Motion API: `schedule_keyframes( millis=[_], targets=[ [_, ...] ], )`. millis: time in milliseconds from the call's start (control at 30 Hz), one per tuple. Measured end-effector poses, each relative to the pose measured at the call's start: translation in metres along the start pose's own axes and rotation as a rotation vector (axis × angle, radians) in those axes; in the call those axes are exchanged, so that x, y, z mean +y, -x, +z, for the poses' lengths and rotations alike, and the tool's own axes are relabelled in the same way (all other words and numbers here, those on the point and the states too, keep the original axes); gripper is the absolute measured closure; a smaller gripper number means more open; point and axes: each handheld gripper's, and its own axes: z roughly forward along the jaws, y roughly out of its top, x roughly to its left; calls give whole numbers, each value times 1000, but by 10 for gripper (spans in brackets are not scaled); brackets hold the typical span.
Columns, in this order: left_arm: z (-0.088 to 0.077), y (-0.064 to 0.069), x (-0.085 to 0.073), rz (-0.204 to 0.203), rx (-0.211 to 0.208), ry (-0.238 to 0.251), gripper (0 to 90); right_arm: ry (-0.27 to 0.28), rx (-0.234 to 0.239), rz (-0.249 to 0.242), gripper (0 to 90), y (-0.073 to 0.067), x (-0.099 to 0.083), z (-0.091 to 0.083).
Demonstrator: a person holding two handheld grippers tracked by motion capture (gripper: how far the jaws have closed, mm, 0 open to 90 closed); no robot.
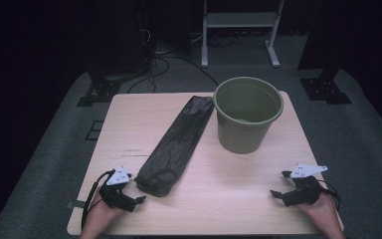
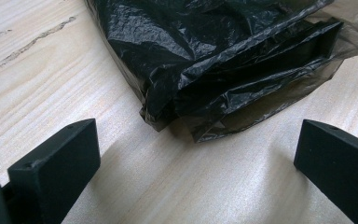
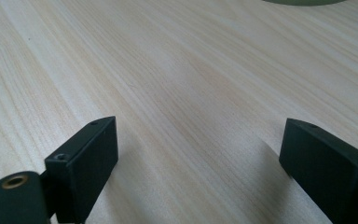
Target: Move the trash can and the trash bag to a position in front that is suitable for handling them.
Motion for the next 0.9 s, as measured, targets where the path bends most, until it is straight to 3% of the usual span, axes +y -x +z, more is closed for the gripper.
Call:
schedule_keyframes(
  millis=[200, 500, 900],
  targets=[
    [0, 0, 0, -1, 0, 0, 0, 6, 7, 28, 121, 2, 1, -2],
    [0, 0, 0, -1, 0, -1, 0, 50, -19, 55, 121, 4, 8, -13],
    [0, 0, 0, -1, 0, 0, 0, 99, -40, 66, 122, 8, 21, -25]
  ],
)
